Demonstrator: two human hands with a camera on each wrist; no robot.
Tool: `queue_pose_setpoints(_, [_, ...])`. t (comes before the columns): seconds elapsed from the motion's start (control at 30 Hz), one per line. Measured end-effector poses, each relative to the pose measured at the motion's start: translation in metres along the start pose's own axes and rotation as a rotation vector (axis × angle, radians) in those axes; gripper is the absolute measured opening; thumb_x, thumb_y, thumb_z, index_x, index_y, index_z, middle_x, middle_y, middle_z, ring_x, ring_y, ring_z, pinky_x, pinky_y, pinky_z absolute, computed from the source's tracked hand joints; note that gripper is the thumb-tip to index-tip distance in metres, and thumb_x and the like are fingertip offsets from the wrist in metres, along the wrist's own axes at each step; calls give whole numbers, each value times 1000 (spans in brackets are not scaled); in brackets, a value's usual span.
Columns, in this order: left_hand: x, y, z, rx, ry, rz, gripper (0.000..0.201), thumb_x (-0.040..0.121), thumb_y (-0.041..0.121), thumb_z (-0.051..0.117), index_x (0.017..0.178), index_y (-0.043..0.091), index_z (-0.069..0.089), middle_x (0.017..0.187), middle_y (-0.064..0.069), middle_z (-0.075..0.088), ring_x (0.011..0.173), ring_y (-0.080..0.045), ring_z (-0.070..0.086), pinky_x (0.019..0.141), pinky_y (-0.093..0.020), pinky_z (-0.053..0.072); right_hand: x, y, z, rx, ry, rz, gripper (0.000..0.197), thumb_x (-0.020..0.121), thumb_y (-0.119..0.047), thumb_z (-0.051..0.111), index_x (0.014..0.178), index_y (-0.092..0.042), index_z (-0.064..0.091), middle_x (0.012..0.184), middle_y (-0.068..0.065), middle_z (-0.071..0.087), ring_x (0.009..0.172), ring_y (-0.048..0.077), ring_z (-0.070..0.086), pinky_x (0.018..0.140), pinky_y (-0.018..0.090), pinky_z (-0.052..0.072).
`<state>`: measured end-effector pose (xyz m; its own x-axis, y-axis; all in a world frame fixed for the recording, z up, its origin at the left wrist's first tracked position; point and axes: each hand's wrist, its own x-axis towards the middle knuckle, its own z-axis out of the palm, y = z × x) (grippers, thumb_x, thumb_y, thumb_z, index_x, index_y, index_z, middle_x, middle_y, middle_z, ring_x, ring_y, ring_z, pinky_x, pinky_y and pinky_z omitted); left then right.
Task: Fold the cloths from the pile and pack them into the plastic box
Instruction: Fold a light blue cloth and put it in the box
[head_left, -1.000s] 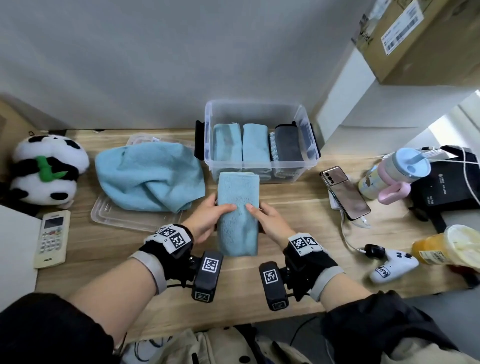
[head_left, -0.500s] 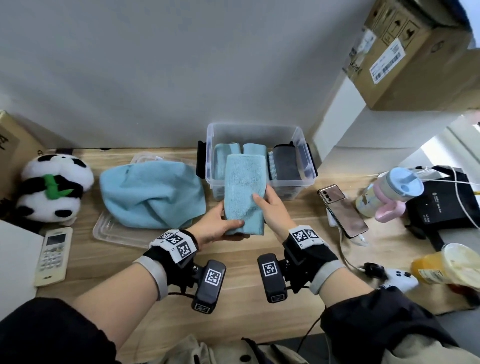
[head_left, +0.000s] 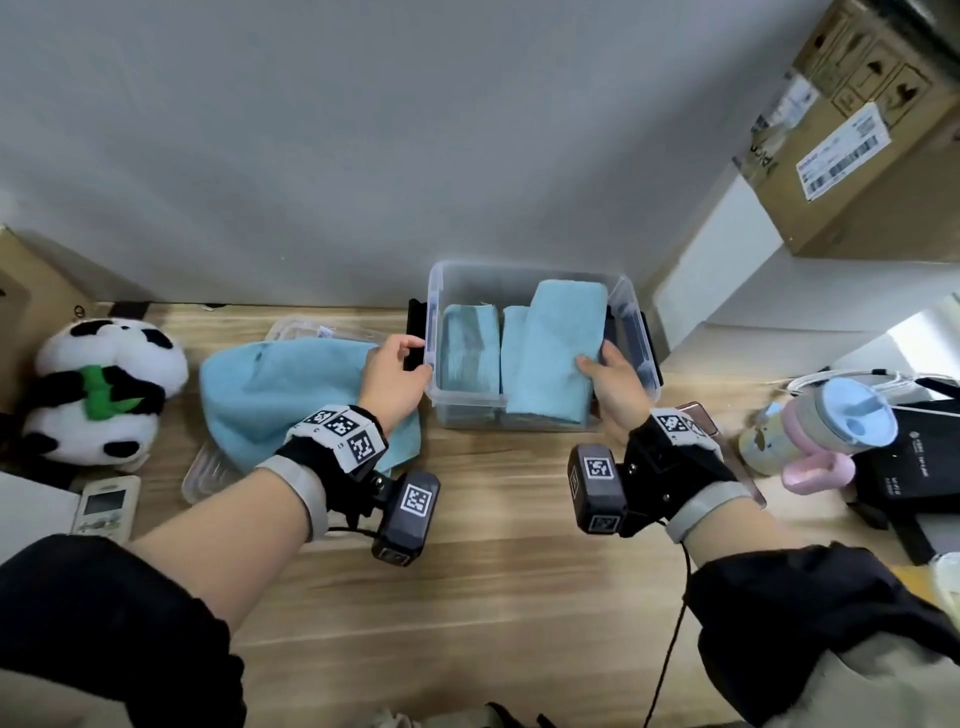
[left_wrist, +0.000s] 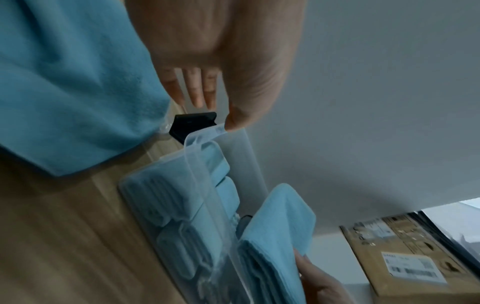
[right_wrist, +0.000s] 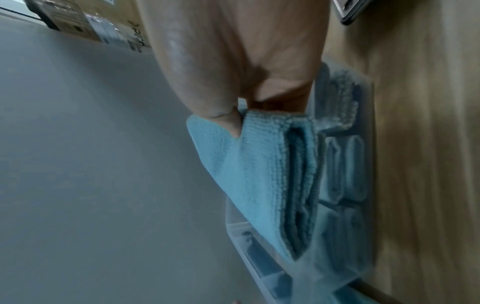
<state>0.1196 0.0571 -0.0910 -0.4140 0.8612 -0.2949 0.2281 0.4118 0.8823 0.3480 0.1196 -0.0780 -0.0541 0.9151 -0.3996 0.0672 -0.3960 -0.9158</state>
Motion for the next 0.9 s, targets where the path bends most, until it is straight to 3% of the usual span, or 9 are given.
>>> queue_pose_setpoints(0.07, [14, 0, 0, 71, -59, -63, 42, 89, 14, 56, 129, 22, 46, 139, -11, 40, 126, -24, 42, 107, -36, 37, 15, -11, 11, 23, -32, 55, 37, 96, 2, 37, 132, -6, 42, 130, 9, 54, 114, 25, 54, 99, 40, 44])
queue_pose_setpoints(0.13, [21, 0, 2, 84, -99, -82, 49, 92, 13, 54, 137, 20, 38, 147, -12, 32, 133, -24, 36, 105, -30, 32, 28, -19, 27, 15, -71, 115, 41, 95, 7, 34, 134, -3, 39, 137, 14, 49, 123, 31, 50, 99, 41, 43])
queue_pose_setpoints(0.23, [31, -3, 3, 65, -101, -75, 52, 92, 11, 53, 140, 16, 35, 148, -12, 32, 136, -24, 33, 109, -32, 32, 43, -27, 51, -19, -127, 241, 45, 95, 9, 28, 137, -4, 36, 140, 16, 47, 127, 36, 46, 103, 48, 39])
queue_pose_setpoints(0.37, [35, -10, 0, -15, -119, -77, 49, 90, 13, 57, 136, 18, 40, 145, -9, 39, 133, -23, 38, 107, -47, 38, 60, -25, 76, -58, -166, 366, 44, 97, 7, 26, 138, -6, 34, 140, 15, 47, 126, 38, 47, 100, 54, 39])
queue_pose_setpoints(0.53, [36, -17, 1, -47, -77, -78, 50, 89, 14, 60, 135, 19, 41, 142, -7, 43, 129, -20, 42, 103, -46, 42, 72, -14, 100, -112, -163, 431, 43, 96, 9, 27, 137, -2, 34, 139, 18, 46, 127, 38, 45, 99, 53, 38])
queue_pose_setpoints(0.63, [38, -19, 0, -30, -75, -60, 41, 88, 14, 61, 127, 17, 50, 137, -5, 47, 129, -19, 42, 103, -46, 42, 79, -2, 105, -162, -174, 435, 37, 94, 5, 38, 129, -3, 44, 137, 21, 49, 123, 38, 50, 103, 51, 40])
queue_pose_setpoints(0.7, [38, -21, 0, -15, -76, -46, 34, 88, 14, 60, 122, 15, 54, 134, -3, 49, 128, -19, 43, 104, -46, 42, 87, 7, 103, -194, -185, 438, 31, 92, -1, 45, 123, 1, 49, 129, 21, 55, 115, 36, 57, 102, 50, 43])
queue_pose_setpoints(0.8, [37, -23, 1, -27, -77, -55, 31, 89, 16, 60, 119, 17, 56, 133, -1, 50, 125, -21, 46, 104, -46, 42, 82, 4, 100, -181, -165, 462, 20, 94, -9, 47, 110, -1, 54, 98, 13, 63, 88, 27, 61, 88, 41, 50])
queue_pose_setpoints(0.9, [36, -22, -2, -56, -81, -74, 35, 88, 16, 61, 122, 17, 54, 136, -2, 48, 127, -21, 45, 105, -45, 41, 78, 0, 93, -275, -148, 392, 37, 91, -16, 51, 124, 1, 52, 103, 8, 56, 98, 25, 56, 92, 33, 44])
